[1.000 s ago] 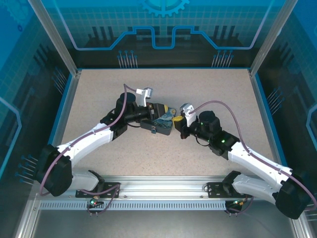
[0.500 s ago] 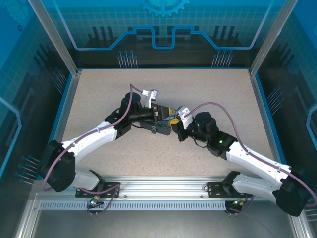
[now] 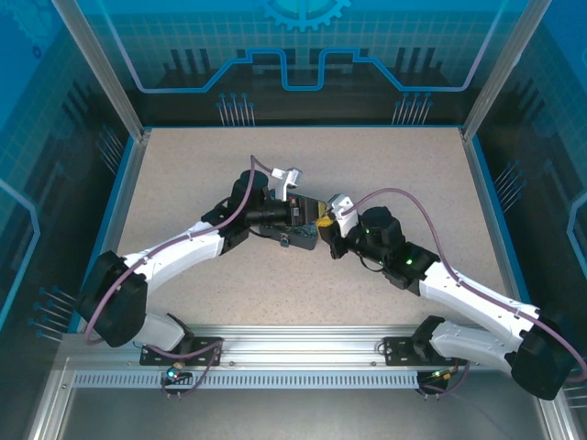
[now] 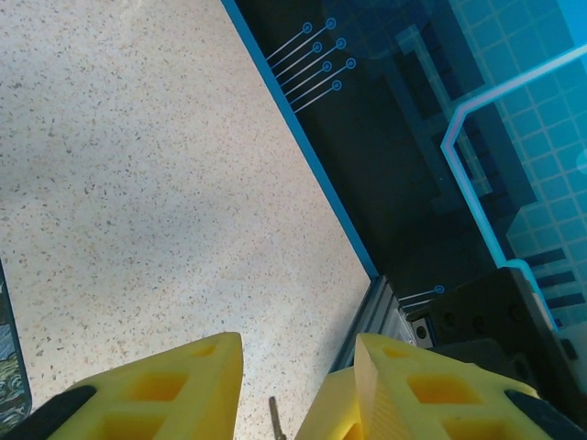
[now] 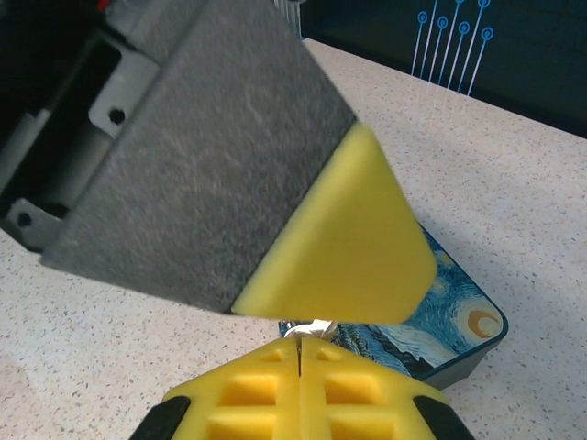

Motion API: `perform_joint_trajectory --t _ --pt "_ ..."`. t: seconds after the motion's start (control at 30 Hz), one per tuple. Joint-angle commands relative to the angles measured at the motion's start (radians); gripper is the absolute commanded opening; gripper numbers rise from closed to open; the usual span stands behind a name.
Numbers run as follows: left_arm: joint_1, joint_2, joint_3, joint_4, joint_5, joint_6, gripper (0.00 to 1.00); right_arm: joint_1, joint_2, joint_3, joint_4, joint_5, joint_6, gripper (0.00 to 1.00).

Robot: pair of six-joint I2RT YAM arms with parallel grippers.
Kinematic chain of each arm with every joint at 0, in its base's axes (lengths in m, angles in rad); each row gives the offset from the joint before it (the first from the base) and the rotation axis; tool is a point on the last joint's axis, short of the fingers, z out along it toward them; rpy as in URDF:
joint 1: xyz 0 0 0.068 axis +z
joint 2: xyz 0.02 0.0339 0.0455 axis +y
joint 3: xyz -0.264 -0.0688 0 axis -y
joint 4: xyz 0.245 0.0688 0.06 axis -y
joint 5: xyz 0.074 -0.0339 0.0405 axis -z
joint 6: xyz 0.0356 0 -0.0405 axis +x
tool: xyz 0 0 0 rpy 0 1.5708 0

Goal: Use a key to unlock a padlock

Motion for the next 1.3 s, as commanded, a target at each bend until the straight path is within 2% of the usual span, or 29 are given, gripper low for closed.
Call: perform_joint_trajectory --t 0.0,0.13,0.37,0.47,0.53,0.6,0.63,0.73,0.77,0.87,0.93,1.1,1.27 --pt "-0.008 0.009 0.039 -0.027 0.029 -0.002 0.37 0.017 -0.019 0.016 0.026 0.025 -0.018 0.0" --pt "-0.008 0.011 0.043 -0.037 0.033 0.0 0.33 0.017 -0.019 0.013 0.032 0.03 -0.018 0.0" --pt "-0.008 -0.002 0.037 -0.025 0.026 0.016 0.01 0.013 -0.016 0.019 0.013 0.027 -0.006 0.0" --pt "-0.008 -0.013 0.034 -0.018 0.014 0.033 0.0 -0.014 -0.03 0.017 0.005 -0.024 0.026 0.0" --pt "-0.007 -0.026 0.035 -0.017 -0.004 0.059 0.0 -0.052 -0.051 0.012 -0.004 -0.088 0.065 0.07" --pt "-0.007 -0.047 0.034 -0.008 -0.027 0.101 0.0 -0.112 -0.082 -0.005 0.01 -0.203 0.114 0.22" --pt "-0.007 -0.057 0.034 -0.001 -0.041 0.13 0.0 -0.154 -0.097 -0.018 0.034 -0.286 0.151 0.31" --pt "-0.008 -0.083 0.031 0.034 -0.063 0.217 0.0 -0.306 -0.109 -0.061 0.161 -0.566 0.31 0.5" --pt "-0.008 -0.09 0.031 0.054 -0.059 0.244 0.0 -0.35 -0.102 -0.076 0.234 -0.649 0.369 0.53" --pt "-0.007 -0.109 0.036 0.108 -0.043 0.304 0.0 -0.411 -0.078 -0.101 0.417 -0.77 0.495 0.65" --pt "-0.007 -0.117 0.054 0.129 -0.023 0.336 0.0 -0.414 -0.062 -0.093 0.495 -0.797 0.534 0.68" --pt "-0.008 -0.125 0.097 0.205 0.045 0.368 0.0 -0.412 -0.007 -0.06 0.703 -0.841 0.622 0.67" --pt "-0.008 -0.109 0.151 0.28 0.101 0.331 0.0 -0.395 0.038 -0.016 0.761 -0.854 0.637 0.65"
